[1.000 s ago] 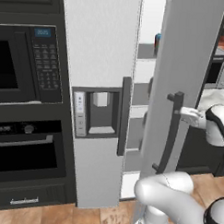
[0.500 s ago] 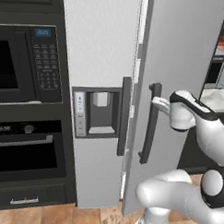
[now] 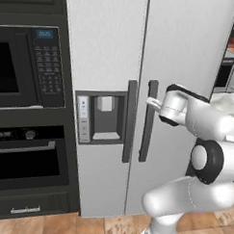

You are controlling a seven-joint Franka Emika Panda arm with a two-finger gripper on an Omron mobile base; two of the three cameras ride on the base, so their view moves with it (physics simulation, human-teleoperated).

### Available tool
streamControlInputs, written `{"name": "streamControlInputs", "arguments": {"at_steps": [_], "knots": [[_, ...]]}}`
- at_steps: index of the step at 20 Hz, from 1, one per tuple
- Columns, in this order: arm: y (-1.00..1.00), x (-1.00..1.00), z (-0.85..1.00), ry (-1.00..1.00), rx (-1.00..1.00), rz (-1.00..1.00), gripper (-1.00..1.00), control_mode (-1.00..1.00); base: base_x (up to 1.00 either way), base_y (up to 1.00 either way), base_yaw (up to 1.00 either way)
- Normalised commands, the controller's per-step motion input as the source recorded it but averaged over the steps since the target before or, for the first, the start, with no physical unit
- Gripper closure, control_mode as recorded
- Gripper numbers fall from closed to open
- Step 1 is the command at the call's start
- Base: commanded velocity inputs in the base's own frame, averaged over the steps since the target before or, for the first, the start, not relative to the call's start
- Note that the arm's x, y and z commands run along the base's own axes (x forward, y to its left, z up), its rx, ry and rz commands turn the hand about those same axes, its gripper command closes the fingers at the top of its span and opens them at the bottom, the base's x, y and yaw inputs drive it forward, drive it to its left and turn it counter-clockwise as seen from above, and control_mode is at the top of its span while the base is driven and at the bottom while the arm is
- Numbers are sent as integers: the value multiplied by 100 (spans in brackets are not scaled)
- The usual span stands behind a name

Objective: Pick up the frozen steak from the freezer, place it on any shelf in the fridge, and close the fridge and freezer doors when done.

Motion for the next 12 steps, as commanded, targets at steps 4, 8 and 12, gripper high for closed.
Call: {"name": "streamControlInputs", "arguments": {"at_steps": [4, 8, 12], "knots": [[0, 0, 0, 0, 0, 0, -100, -100, 0, 0, 0], [0, 0, 0, 0, 0, 0, -100, -100, 0, 0, 0], [12, 31, -11, 6, -4, 0, -100, -100, 0, 0, 0]]}}
